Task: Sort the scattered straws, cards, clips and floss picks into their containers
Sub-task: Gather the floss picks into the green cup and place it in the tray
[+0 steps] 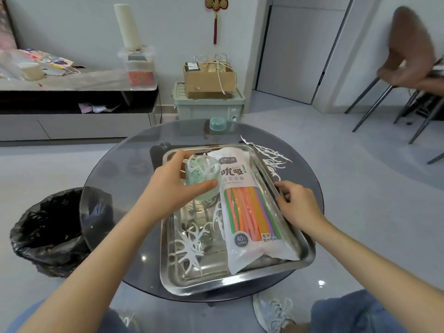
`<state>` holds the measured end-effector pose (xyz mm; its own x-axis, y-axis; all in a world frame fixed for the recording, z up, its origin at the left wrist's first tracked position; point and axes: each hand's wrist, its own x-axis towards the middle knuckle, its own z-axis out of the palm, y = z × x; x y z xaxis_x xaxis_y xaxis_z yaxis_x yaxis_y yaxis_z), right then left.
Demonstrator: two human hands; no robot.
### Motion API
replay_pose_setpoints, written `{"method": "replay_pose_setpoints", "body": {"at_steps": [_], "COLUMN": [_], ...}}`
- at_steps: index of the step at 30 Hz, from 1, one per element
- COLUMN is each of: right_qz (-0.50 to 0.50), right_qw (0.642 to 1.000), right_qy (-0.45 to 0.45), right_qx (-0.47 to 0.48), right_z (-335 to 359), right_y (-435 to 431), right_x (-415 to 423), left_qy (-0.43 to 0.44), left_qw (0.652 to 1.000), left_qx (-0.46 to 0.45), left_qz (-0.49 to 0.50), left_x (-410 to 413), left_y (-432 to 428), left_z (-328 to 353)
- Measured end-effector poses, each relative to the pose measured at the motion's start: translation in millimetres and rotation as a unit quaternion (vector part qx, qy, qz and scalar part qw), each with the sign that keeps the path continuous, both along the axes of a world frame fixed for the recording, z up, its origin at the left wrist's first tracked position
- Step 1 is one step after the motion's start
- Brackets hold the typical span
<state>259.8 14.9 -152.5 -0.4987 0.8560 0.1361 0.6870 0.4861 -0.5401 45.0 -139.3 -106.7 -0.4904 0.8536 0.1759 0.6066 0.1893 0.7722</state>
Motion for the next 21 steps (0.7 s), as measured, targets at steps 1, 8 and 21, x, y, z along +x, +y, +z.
{"method": "replay_pose_setpoints", "body": {"at_steps": [1,8,21], "right_qz": [-0.004,0.014,0.026], "right_qw": [1.000,0.998,0.993], "right_qy": [0.012,0.057,0.100], "right_qx": [0.006,0.025,-0.052], "right_z": [-3,-13,-19], "right_y": [1,2,6], "right_x": [-3,-49,-118], "left_qy": [-0.003,0.002,0.009], "left_qw": [1.000,0.999,0.997], "left_qx": [0.002,0.024,0.051], "left_qz": [-0.001,0.025,0.053], "left_x": [0,-10,-12], "left_y": [0,1,20], "left_z": [0,-1,-1]}}
